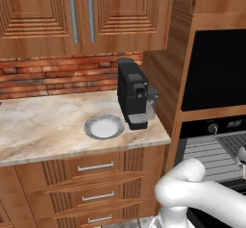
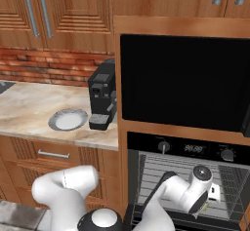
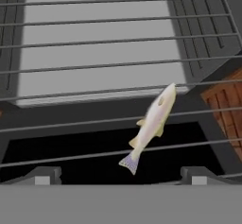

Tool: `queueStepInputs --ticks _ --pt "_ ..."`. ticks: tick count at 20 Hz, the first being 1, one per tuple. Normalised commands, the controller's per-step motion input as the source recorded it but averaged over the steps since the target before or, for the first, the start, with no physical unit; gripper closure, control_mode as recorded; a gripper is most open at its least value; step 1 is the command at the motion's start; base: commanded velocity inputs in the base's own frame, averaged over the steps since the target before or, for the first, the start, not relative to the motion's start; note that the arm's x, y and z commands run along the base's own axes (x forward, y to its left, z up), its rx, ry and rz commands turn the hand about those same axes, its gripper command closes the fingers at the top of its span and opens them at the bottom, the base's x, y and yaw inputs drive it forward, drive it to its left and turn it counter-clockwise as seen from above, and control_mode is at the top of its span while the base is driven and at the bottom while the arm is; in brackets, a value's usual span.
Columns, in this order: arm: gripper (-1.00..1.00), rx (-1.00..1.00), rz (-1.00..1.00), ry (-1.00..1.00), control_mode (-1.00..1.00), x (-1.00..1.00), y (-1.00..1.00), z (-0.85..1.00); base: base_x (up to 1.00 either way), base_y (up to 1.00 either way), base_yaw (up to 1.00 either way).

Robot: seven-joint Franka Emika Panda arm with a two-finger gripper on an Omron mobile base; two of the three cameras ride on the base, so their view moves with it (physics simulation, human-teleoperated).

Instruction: Take the fish from the oven and place it on the plate on the counter.

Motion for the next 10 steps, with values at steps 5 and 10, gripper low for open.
queueStepInputs --ticks 5,10 --pt "-1.00 0.00 0.00 0.00 -1.00 0.47 -0.10 -0.25 0.00 0.00 0.00" --pt "-1.00 0.00 0.00 0.00 -1.00 0.14 -0.24 -0.40 0.00 0.00 0.00"
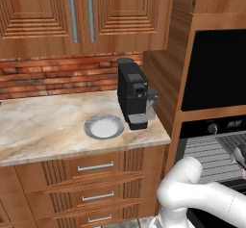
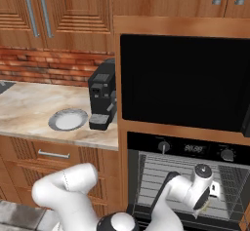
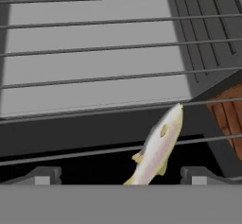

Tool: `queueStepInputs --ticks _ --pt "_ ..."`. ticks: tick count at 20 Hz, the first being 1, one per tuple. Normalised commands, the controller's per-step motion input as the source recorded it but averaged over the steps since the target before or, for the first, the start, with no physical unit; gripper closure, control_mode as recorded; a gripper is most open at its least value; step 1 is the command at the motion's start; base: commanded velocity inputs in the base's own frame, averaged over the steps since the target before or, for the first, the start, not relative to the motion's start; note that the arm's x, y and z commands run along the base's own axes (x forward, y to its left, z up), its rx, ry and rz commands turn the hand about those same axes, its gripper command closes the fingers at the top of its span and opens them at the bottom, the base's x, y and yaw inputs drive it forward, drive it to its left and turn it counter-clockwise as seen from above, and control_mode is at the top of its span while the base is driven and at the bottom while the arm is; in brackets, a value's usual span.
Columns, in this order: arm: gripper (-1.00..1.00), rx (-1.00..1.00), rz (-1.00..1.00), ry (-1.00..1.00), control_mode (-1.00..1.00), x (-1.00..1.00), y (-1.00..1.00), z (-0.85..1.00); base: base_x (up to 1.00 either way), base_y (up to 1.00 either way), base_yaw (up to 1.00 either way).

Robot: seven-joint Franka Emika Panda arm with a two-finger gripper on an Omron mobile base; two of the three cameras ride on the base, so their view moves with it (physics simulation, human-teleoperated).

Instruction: Take the fish from the oven and place it on the plate on the counter.

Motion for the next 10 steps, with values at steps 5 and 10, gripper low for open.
queueStepInputs --ticks 5,10 --pt "-1.00 0.00 -0.02 0.00 -1.00 0.00 -0.31 -0.39 0.00 0.00 0.00" --pt "-1.00 0.00 -0.04 0.00 -1.00 0.00 -0.19 -0.14 0.00 0.00 0.00"
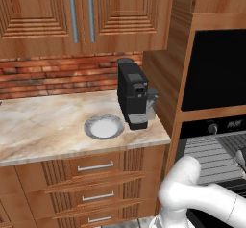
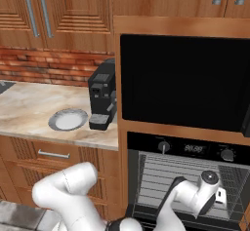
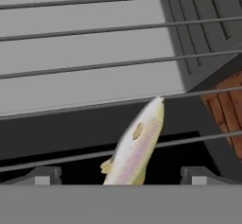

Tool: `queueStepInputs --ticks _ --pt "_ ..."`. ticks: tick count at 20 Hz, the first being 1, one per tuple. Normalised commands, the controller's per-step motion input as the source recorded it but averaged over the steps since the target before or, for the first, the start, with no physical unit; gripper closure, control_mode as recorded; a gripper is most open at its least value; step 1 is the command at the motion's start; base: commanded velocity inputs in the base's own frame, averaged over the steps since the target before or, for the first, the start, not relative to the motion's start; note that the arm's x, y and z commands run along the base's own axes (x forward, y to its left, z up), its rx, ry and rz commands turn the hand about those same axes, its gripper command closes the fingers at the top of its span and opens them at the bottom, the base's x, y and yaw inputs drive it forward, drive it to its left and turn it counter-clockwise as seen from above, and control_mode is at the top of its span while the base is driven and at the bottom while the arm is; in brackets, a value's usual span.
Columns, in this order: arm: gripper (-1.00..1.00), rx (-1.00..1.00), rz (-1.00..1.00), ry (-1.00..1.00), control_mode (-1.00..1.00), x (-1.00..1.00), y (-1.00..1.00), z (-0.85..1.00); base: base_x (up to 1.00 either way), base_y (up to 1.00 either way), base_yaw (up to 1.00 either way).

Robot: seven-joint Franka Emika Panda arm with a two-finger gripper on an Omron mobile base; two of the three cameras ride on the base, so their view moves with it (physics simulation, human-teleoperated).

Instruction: Take the fish from the oven and place it on the plate on the counter.

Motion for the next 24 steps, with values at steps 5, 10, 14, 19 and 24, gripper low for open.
queueStepInputs --ticks 5,10,14,19,24 --pt "-1.00 0.00 -0.08 0.01 -1.00 0.28 -0.20 -0.11 0.00 0.00 0.00" --pt "-1.00 0.00 -0.12 0.01 -1.00 0.49 -0.28 -0.32 0.00 0.00 0.00" --pt "-1.00 0.00 -0.09 0.01 -1.00 0.25 -0.23 -0.27 0.00 0.00 0.00" --pt "-1.00 0.01 -0.01 0.00 -1.00 -0.07 -0.15 -0.13 0.00 0.00 0.00" --pt "-1.00 0.00 0.00 0.01 -1.00 -0.23 -0.05 -0.02 0.00 0.00 0.00"
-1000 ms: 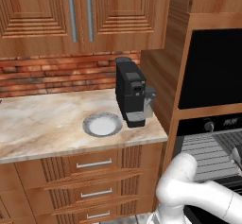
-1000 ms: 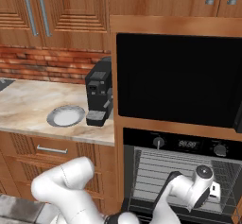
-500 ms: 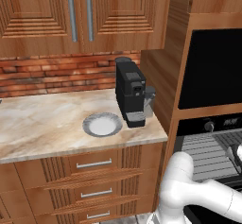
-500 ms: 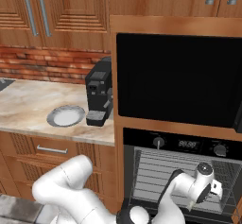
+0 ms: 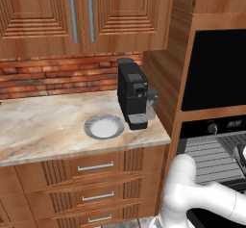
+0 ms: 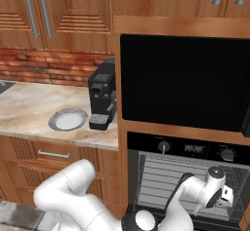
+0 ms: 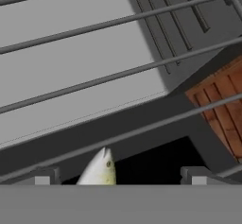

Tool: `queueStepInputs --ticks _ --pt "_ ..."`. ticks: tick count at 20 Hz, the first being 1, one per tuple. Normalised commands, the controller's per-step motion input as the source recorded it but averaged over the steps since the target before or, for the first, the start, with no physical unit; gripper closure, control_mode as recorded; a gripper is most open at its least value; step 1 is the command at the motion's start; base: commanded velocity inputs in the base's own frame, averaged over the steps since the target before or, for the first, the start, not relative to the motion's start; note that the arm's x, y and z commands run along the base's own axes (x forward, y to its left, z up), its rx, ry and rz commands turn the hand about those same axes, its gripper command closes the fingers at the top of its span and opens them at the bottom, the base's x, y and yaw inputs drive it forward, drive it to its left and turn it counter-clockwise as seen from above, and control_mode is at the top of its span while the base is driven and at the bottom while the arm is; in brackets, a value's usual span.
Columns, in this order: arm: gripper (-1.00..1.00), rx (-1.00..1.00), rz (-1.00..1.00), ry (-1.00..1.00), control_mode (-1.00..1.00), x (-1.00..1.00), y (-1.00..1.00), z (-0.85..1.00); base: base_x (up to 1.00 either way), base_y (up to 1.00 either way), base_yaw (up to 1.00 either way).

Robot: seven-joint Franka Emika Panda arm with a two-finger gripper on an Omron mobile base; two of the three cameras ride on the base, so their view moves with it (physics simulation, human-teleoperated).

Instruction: Take the fish from the oven and place it on the plate on the counter.

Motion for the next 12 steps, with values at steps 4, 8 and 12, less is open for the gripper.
queueStepInputs --ticks 4,8,12 --pt "-1.00 0.00 0.00 0.05 -1.00 -0.18 0.00 0.00 0.00 0.00 0.00" --pt "-1.00 0.00 0.00 0.01 -1.00 -0.09 0.00 0.00 0.00 0.00 0.00" --pt "-1.00 0.00 0.00 0.00 -1.00 0.00 0.01 0.00 0.00 0.00 0.00"
